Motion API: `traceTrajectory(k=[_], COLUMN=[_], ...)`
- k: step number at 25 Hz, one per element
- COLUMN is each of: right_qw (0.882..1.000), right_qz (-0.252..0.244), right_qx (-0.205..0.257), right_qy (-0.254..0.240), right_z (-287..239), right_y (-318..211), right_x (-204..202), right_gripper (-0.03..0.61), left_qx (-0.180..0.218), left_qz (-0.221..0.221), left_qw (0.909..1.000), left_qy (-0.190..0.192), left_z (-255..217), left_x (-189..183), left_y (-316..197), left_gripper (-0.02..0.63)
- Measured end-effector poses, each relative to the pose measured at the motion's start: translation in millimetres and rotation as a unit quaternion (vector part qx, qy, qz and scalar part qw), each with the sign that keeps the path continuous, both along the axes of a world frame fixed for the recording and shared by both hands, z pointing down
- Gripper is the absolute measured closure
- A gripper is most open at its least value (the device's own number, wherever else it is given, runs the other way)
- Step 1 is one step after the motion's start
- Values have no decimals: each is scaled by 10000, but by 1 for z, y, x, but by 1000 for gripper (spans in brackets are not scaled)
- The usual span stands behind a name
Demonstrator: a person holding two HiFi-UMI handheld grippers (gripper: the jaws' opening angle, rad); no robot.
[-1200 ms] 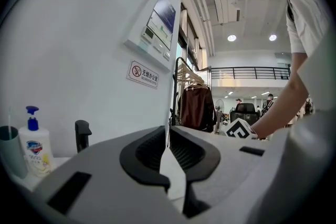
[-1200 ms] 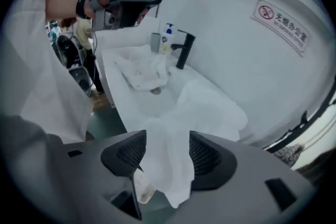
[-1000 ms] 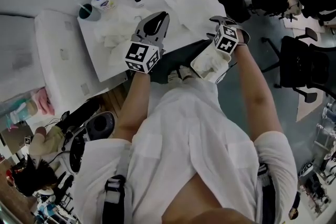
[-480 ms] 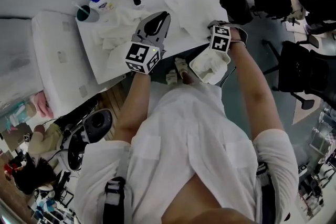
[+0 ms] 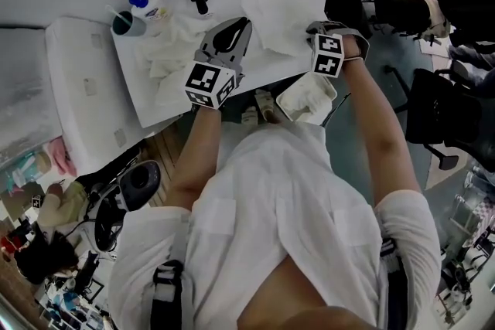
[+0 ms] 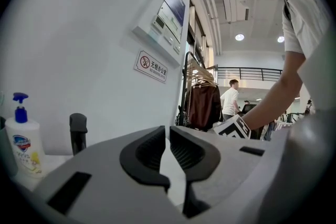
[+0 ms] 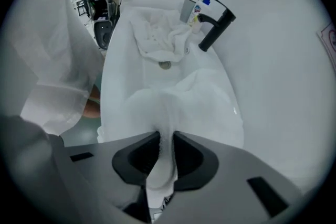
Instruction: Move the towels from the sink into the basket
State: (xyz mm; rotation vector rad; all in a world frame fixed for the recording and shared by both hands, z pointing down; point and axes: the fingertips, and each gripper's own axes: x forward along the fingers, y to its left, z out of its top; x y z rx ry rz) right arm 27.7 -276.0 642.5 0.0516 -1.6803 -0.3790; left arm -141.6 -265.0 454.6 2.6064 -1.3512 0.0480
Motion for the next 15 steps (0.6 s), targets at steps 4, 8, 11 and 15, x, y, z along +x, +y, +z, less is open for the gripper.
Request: traceTrajectory(k=[4,8,11,15], right_qw=[9996,9991,9993,9994], right_qz=[-93,-170,-236,-335], right_qx=[264,362,279,-2], right_qy=[-89,-104,-42,-8], right_z=[-15,-20,-17,-5], right_y=[-34,-60,-77,-90], right_x=[-13,-27,-31,-38], right_gripper=[492,494,492,483], left_qx=[4,-8,-37,-115], left_qz=[-16,-119,-209,-273], left_qw=[10000,9999,9998,9996], left_qy=[-14,-21,-19,-2], left_z=[-1,1,3,10], left_x=[1,-5,-11,-14], left_y=[-7,-15,-22,-30], left_gripper=[581,581,581,581])
